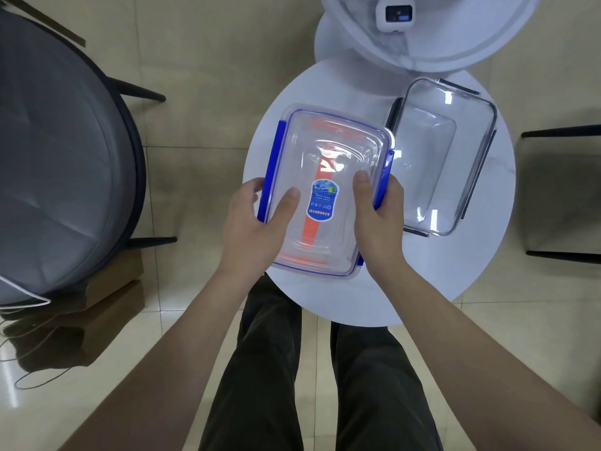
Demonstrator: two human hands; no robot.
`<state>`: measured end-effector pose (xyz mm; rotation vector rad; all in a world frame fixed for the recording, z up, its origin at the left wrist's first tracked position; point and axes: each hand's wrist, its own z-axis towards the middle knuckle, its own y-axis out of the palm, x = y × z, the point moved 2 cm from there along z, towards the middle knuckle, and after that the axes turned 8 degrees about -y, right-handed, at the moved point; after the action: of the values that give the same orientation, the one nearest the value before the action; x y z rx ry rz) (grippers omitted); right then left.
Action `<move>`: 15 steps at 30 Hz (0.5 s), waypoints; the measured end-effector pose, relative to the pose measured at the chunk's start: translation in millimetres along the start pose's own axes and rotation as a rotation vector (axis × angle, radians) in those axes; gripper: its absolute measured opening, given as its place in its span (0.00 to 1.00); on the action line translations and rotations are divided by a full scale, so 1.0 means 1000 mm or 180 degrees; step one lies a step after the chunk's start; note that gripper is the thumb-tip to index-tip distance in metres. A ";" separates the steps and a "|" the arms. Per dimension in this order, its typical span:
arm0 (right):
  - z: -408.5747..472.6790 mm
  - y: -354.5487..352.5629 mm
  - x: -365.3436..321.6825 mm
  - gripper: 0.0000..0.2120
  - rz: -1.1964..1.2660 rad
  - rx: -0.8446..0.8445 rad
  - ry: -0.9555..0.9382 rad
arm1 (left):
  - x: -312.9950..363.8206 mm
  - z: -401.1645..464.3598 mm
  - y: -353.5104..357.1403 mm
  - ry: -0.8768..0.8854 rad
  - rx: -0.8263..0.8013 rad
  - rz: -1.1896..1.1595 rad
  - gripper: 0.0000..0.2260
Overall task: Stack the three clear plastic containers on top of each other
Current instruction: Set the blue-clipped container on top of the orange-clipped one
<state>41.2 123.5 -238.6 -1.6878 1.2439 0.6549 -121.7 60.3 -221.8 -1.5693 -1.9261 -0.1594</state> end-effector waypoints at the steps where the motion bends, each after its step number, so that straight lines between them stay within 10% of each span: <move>1: -0.001 0.000 0.001 0.14 0.0029 0.0017 0.0003 | 0.002 0.004 0.003 -0.0001 -0.0016 -0.0024 0.24; 15: -0.004 0.001 0.004 0.19 0.0056 0.0134 0.0021 | 0.004 0.012 0.015 0.0040 0.0192 0.0043 0.22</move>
<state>41.1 118.3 -240.6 -1.6473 1.2700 0.6299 -112.6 73.5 -233.3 -1.5379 -1.8929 -0.1041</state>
